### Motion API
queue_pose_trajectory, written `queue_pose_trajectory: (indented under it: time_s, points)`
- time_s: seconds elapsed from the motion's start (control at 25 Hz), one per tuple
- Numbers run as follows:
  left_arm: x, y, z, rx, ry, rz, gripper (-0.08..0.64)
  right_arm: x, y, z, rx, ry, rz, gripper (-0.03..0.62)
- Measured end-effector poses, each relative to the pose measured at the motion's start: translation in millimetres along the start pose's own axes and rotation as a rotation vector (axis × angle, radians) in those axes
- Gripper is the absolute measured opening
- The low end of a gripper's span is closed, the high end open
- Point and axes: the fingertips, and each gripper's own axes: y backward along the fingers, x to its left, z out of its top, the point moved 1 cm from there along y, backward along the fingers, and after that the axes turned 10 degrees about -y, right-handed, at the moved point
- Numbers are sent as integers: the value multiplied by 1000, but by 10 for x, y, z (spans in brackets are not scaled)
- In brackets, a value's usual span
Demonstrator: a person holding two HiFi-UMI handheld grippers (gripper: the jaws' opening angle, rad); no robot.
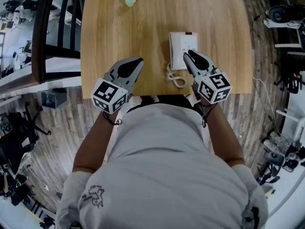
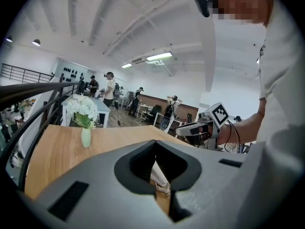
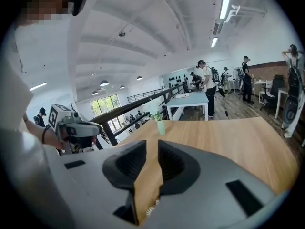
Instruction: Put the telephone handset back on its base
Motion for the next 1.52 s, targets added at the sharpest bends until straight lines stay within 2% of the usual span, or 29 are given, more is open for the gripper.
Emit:
queue_pose_trajectory:
  time_s: [0.28,0.6,0.8,1.08,1.4,1.52]
  points:
    - [-169,177,53,-22,-27,15,6,253,393,161,-80,49,32,23]
    - [-403,256,265,-64,-52,24,6,499,643,136,-60,122,144,6]
    - [-669,149,388,-75,-65,63,6,406,959,180,-75,159,191,5]
    - [-1317,-38,563,-113,-54,129,6,180,1608,115,-87,243,237,5]
    - [-2018,-132,640,-123,-61,194,6,-58,2283,-8,-106,259,292,5]
    - [-2186,-128,687,-130,-55,223,6,-39,2427,-112,-104,279,345,5]
